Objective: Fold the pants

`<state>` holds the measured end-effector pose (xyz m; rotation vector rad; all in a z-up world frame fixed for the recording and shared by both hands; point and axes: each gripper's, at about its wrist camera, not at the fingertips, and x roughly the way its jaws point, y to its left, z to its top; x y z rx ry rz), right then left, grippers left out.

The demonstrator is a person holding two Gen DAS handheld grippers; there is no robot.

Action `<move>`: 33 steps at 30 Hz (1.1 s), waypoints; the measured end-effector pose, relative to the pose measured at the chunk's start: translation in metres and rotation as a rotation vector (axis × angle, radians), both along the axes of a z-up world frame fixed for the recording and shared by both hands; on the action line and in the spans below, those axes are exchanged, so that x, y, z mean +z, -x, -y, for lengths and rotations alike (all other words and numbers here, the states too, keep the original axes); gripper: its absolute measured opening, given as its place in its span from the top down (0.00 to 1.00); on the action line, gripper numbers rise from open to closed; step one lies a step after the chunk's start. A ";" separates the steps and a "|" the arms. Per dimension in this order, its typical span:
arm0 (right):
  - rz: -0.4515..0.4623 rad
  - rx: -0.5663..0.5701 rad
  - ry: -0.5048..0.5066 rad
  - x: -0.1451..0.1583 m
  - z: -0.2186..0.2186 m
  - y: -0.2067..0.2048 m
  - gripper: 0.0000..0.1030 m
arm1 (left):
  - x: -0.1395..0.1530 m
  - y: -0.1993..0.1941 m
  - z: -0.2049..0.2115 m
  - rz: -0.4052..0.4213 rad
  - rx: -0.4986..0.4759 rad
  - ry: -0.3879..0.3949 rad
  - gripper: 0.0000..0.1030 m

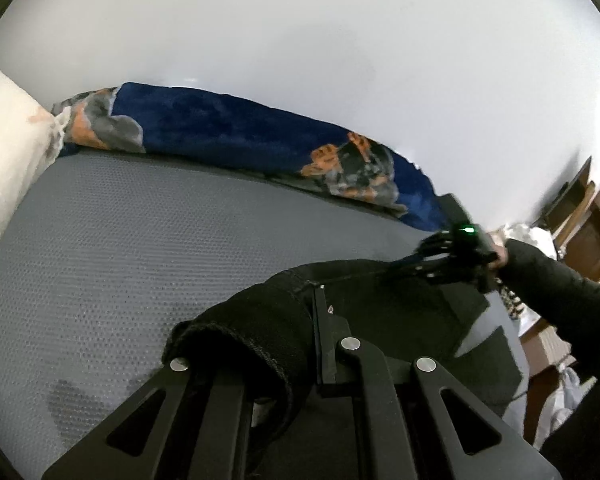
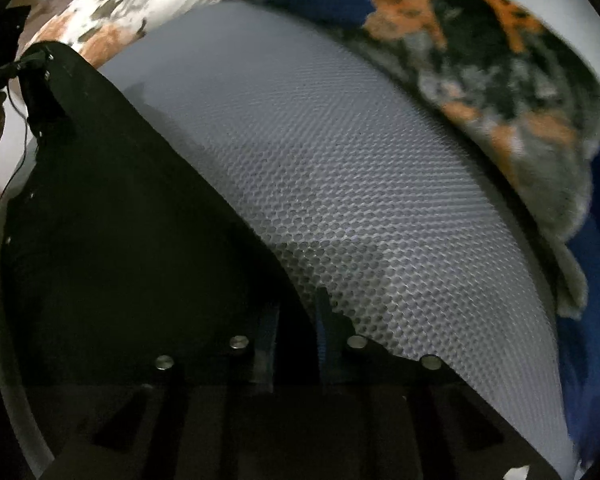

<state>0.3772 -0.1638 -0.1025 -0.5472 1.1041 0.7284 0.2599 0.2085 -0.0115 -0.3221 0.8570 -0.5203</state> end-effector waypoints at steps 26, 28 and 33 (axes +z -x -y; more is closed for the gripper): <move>0.077 -0.368 -0.140 0.063 0.031 0.268 0.93 | 0.010 0.146 0.002 -0.026 -0.270 -0.108 0.89; 0.035 -0.384 -0.147 0.050 0.030 0.282 0.93 | -0.005 0.165 0.006 -0.063 -0.306 -0.153 0.88; -0.035 -0.417 -0.147 0.011 0.027 0.301 0.93 | -0.040 0.189 0.011 -0.152 -0.336 -0.223 0.87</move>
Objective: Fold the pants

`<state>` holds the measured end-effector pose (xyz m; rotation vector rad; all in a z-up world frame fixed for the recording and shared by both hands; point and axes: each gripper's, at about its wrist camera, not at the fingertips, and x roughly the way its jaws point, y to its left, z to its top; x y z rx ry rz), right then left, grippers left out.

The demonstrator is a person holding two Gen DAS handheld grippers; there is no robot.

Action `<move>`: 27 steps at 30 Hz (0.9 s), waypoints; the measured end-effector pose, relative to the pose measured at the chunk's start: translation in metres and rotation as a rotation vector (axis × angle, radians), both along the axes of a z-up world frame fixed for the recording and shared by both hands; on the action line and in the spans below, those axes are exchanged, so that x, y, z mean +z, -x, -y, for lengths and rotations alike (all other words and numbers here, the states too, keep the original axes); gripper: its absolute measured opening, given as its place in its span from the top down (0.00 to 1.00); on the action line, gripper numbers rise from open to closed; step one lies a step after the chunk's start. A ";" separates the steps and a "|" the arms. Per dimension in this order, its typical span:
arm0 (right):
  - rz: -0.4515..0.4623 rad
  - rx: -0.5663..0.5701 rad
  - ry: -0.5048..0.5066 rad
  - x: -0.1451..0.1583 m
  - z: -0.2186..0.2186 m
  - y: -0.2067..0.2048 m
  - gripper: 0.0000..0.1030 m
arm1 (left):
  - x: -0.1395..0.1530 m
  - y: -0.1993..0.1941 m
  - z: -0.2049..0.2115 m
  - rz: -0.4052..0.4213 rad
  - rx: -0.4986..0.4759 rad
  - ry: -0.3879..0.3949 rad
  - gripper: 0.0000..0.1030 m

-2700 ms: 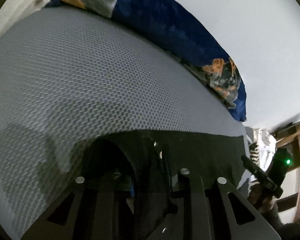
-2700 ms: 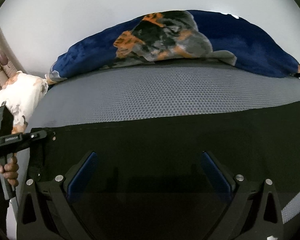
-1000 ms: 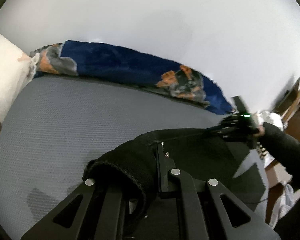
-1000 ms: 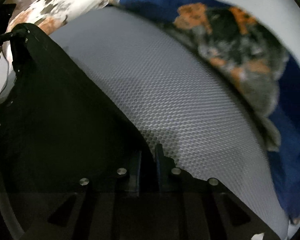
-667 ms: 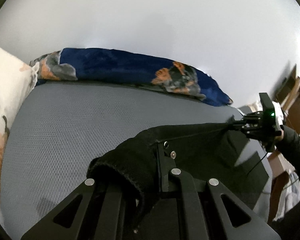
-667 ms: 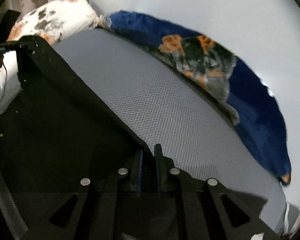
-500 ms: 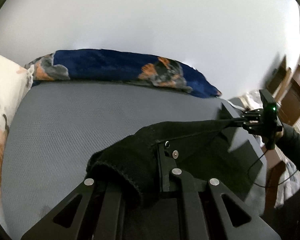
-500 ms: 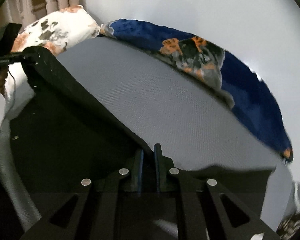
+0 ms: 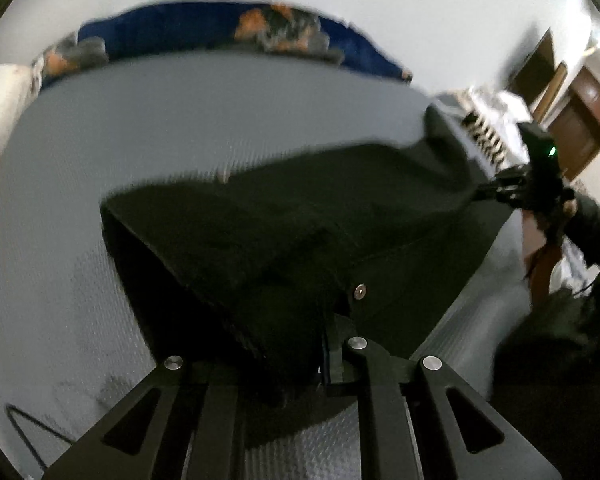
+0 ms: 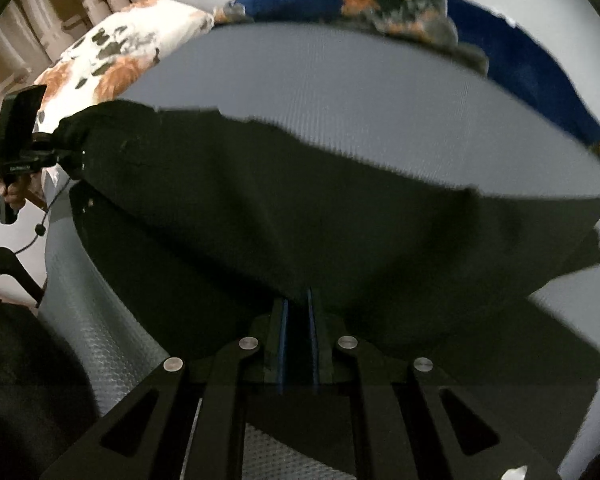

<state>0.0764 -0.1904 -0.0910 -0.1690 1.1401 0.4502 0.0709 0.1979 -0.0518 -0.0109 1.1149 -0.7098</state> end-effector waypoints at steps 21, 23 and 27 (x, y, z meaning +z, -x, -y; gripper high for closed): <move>-0.014 -0.007 0.001 -0.033 -0.008 -0.001 0.93 | 0.031 0.045 -0.039 0.035 0.187 -0.227 0.35; -0.010 -0.005 -0.003 -0.033 -0.006 -0.001 0.93 | 0.038 0.048 -0.052 0.009 0.261 -0.185 0.35; -0.004 0.002 -0.004 -0.033 -0.007 -0.001 0.93 | 0.050 0.056 -0.058 -0.058 0.401 -0.054 0.35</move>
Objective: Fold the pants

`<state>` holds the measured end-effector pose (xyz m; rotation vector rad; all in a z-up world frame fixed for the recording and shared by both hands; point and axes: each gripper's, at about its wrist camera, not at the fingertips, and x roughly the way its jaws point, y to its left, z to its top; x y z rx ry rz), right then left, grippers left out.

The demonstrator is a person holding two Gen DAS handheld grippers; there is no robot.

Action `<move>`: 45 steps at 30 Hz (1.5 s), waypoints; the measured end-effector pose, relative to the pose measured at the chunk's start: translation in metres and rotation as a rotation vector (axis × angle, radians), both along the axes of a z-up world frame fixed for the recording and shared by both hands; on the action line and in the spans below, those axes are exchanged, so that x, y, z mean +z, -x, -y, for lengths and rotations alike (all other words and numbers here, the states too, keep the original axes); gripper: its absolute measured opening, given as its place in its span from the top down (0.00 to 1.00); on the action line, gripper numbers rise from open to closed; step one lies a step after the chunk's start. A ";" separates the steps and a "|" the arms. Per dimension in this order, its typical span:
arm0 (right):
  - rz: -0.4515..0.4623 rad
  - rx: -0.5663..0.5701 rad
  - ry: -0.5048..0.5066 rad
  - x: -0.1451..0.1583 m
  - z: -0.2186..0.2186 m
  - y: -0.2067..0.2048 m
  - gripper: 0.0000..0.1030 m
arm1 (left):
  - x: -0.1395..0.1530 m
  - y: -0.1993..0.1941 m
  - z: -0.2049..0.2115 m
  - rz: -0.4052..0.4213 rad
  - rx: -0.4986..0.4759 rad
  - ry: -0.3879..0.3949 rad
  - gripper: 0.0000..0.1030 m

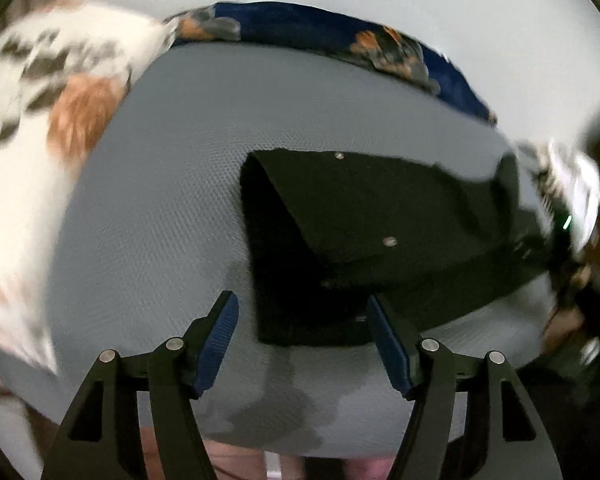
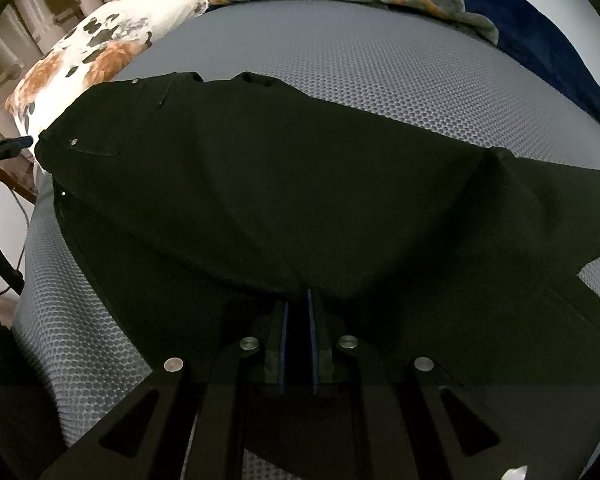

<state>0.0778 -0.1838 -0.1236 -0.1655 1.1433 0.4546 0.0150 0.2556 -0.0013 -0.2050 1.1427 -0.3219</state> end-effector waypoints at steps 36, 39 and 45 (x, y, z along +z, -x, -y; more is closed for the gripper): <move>-0.045 -0.053 -0.032 0.005 0.000 0.049 0.93 | -0.075 -0.049 0.028 -0.209 0.130 0.151 0.80; -0.038 -0.051 -0.045 0.014 0.001 0.050 0.93 | -0.062 -0.051 0.029 -0.167 0.116 0.129 0.80; -0.074 -0.053 -0.039 -0.002 -0.005 0.052 0.93 | -0.072 -0.056 0.038 -0.160 0.094 0.064 0.78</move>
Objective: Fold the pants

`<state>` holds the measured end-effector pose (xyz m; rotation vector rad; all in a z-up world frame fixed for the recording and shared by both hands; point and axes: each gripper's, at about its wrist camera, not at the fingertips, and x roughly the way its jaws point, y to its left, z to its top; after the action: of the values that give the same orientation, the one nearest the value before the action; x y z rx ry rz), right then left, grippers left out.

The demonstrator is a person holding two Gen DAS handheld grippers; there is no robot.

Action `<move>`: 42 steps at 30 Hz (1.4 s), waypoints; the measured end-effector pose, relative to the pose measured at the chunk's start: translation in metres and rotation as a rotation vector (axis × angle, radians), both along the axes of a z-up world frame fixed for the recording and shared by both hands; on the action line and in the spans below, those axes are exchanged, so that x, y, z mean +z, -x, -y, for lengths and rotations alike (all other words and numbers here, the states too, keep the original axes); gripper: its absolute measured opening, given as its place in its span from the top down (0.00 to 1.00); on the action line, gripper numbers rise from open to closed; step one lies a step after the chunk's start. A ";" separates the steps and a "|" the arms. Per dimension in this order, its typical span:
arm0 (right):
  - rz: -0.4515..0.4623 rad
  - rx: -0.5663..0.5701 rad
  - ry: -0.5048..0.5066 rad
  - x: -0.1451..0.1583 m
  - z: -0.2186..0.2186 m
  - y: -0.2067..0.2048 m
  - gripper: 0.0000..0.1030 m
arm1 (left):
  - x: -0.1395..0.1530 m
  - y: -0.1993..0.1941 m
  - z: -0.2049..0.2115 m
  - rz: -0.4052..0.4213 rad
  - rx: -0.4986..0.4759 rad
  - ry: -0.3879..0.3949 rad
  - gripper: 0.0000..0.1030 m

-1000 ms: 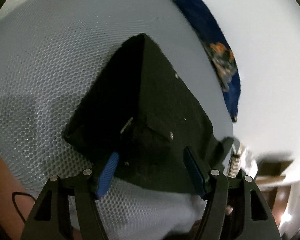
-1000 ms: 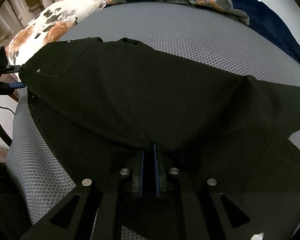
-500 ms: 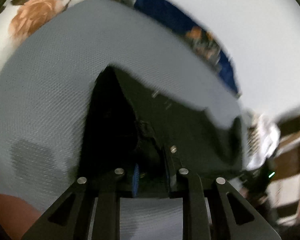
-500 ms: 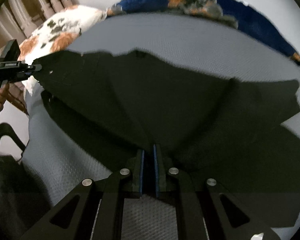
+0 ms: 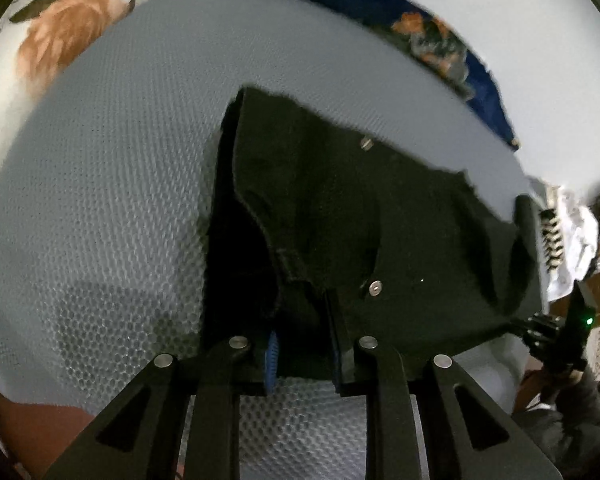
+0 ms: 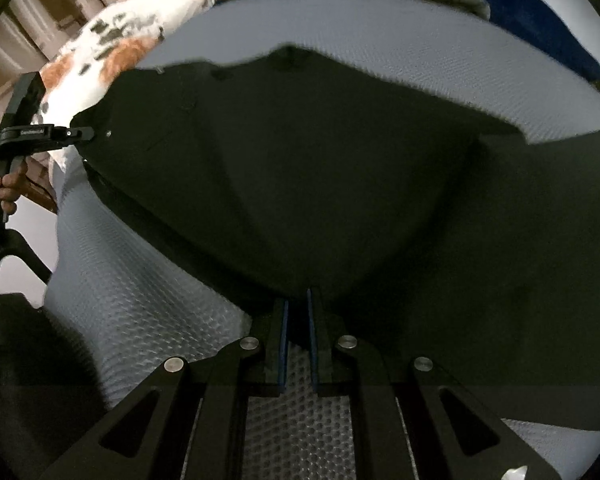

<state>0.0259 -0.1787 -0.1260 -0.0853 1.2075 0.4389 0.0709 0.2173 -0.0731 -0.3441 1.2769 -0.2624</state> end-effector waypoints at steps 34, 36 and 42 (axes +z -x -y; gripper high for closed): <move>-0.050 -0.108 -0.253 0.020 0.031 -0.017 0.88 | 0.040 0.051 0.274 0.383 -0.741 -0.123 0.41; -0.051 -0.109 -0.267 0.022 0.032 -0.018 0.88 | 0.032 0.050 0.282 0.362 -0.751 -0.120 0.41; -0.039 -0.104 -0.292 0.026 0.035 -0.018 0.88 | 0.013 0.045 0.308 0.309 -0.775 -0.109 0.58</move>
<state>0.0444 -0.2141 -0.1003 0.2367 1.1686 0.5231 0.0259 -0.0905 -0.0601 0.2967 1.0624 -0.8640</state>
